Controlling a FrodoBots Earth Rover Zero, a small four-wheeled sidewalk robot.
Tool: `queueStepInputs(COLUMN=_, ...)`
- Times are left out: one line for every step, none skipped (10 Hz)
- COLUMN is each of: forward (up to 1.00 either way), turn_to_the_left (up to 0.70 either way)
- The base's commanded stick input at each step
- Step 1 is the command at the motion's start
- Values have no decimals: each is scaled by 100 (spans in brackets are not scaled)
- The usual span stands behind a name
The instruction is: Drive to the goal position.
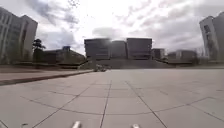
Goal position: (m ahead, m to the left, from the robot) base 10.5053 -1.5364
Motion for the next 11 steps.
queueStepInputs(forward=6, turn_to_the_left=0)
queueStepInputs(forward=6, turn_to_the_left=0)
queueStepInputs(forward=6, turn_to_the_left=0)
queueStepInputs(forward=6, turn_to_the_left=0)
queueStepInputs(forward=6, turn_to_the_left=0)
queueStepInputs(forward=6, turn_to_the_left=0)
queueStepInputs(forward=6, turn_to_the_left=0)
queueStepInputs(forward=6, turn_to_the_left=0)
queueStepInputs(forward=6, turn_to_the_left=0)
queueStepInputs(forward=6, turn_to_the_left=0)
queueStepInputs(forward=6, turn_to_the_left=0)
